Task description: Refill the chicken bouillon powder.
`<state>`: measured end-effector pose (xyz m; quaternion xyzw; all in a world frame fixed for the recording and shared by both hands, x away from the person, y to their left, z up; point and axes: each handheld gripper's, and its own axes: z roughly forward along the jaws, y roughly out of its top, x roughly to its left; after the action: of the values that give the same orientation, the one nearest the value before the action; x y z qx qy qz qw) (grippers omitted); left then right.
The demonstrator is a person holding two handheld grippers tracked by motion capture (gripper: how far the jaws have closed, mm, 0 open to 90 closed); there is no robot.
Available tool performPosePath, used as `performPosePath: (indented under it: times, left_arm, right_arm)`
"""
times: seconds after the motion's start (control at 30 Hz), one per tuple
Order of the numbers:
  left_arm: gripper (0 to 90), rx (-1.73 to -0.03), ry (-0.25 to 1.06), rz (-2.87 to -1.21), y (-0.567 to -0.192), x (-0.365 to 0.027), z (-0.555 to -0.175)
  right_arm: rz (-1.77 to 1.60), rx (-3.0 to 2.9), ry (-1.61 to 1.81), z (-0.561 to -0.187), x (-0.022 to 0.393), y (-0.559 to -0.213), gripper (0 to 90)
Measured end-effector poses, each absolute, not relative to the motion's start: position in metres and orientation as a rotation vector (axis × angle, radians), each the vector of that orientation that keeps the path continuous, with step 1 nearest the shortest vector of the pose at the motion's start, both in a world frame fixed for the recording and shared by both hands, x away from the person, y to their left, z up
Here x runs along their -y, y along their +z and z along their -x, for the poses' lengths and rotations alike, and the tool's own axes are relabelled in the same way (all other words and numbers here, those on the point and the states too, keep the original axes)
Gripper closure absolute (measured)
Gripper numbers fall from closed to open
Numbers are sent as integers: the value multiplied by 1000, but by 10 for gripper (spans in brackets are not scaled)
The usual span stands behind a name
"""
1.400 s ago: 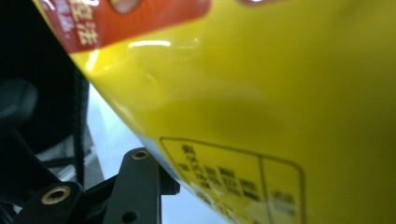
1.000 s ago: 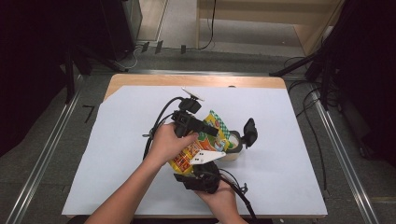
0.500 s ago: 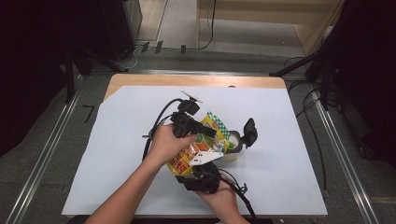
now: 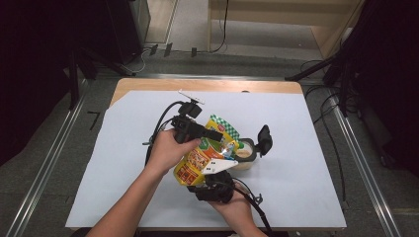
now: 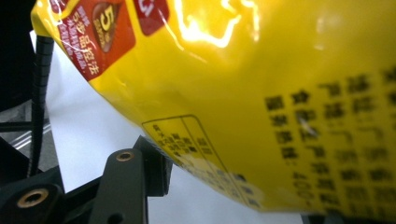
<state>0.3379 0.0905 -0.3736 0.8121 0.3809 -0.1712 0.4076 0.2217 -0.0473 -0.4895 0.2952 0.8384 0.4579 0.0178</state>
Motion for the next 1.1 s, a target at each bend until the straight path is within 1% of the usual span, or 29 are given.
performPosePath:
  times: [0.23,0.43,0.83,0.97,1.1]
  left_arm:
    - [900,-923,-451,-2008,-367,-99,-335]
    - [900,-938,-416,-1981,-359,-112,-335]
    - [900,-930,-452,-1883,-350,-134,-337]
    - [900,-922,-435,-1865,-345,-140,-336]
    - [900,-939,-380,-1864,-339,-147,-335]
  right_arm:
    - [-901,-2591,1430,-223,49,-487,495]
    - [-915,-2568,1460,-225,54,-485,492]
    - [-972,-2508,1501,-233,68,-480,460]
    - [-982,-2505,1488,-234,70,-480,459]
    - [-1007,-2509,1493,-236,73,-480,462]
